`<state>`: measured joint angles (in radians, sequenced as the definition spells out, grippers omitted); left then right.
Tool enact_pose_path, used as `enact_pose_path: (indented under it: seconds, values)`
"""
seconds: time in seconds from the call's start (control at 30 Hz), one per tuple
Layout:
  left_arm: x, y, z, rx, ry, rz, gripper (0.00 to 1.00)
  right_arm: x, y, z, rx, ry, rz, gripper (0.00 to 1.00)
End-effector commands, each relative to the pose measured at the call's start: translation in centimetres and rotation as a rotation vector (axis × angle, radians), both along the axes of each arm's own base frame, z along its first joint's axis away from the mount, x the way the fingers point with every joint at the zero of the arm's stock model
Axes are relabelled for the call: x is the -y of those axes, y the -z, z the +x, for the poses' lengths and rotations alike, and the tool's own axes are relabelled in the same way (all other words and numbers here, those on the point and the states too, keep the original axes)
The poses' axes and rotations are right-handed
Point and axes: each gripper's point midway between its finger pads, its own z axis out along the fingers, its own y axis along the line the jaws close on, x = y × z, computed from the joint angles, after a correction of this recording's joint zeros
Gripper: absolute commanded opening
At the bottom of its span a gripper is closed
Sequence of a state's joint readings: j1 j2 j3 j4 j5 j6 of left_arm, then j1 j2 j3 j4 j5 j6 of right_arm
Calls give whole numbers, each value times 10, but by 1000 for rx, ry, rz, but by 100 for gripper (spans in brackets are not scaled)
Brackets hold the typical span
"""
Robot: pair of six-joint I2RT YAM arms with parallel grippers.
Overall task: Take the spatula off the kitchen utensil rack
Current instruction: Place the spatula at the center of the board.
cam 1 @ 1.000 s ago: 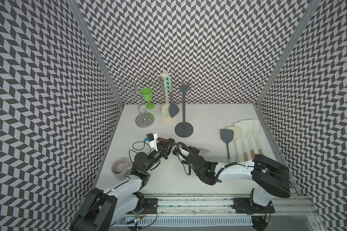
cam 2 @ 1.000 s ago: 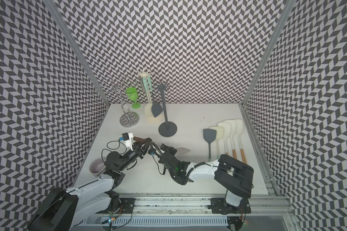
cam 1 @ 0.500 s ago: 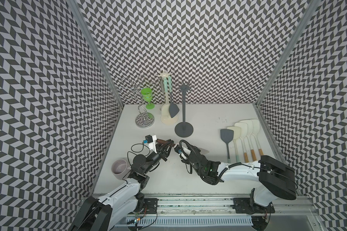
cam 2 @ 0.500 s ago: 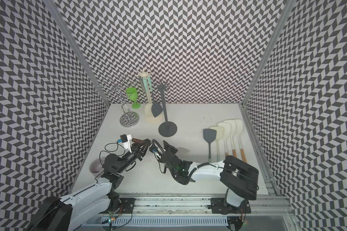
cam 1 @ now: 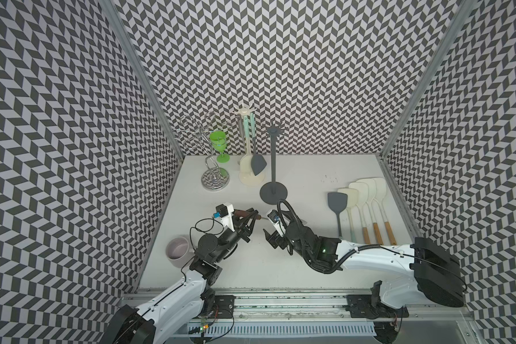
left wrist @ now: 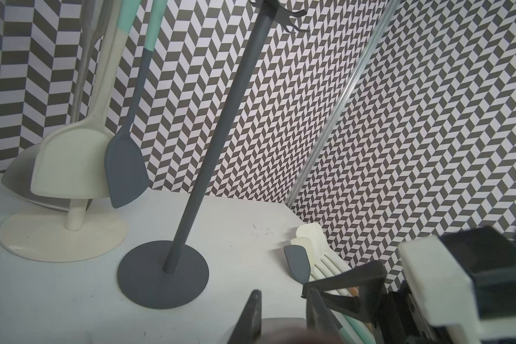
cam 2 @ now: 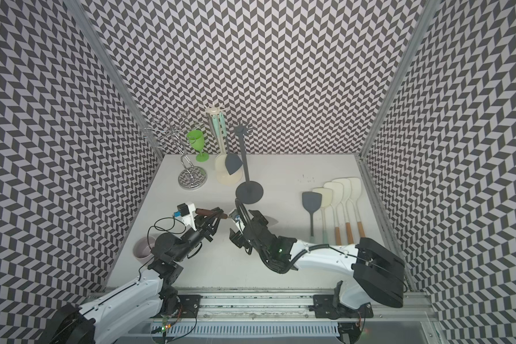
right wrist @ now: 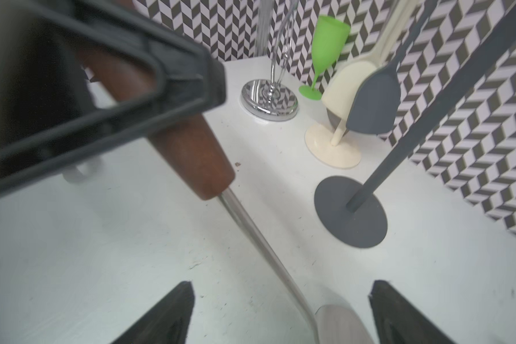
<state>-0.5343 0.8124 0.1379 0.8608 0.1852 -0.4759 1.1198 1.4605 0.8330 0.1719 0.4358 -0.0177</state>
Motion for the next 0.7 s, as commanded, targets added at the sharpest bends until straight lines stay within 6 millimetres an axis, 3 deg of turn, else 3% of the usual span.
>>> enact_pose_path:
  seconds: [0.0, 0.17, 0.3, 0.5, 0.67]
  values:
    - [-2, -17, -5, 105, -83, 43, 0, 14, -27, 13, -143, 126, 205, 100]
    - [8, -22, -13, 165, -129, 110, 0, 38, -38, 34, -307, 312, 400, 100]
    - [16, -22, -19, 214, -155, 164, 0, 49, -35, 43, -444, 385, 462, 100]
    - [28, -23, -29, 289, -196, 245, 0, 51, -22, 46, -768, 276, 598, 99]
    - [42, -22, -41, 346, -210, 315, 0, 45, -10, 38, -996, 236, 652, 92]
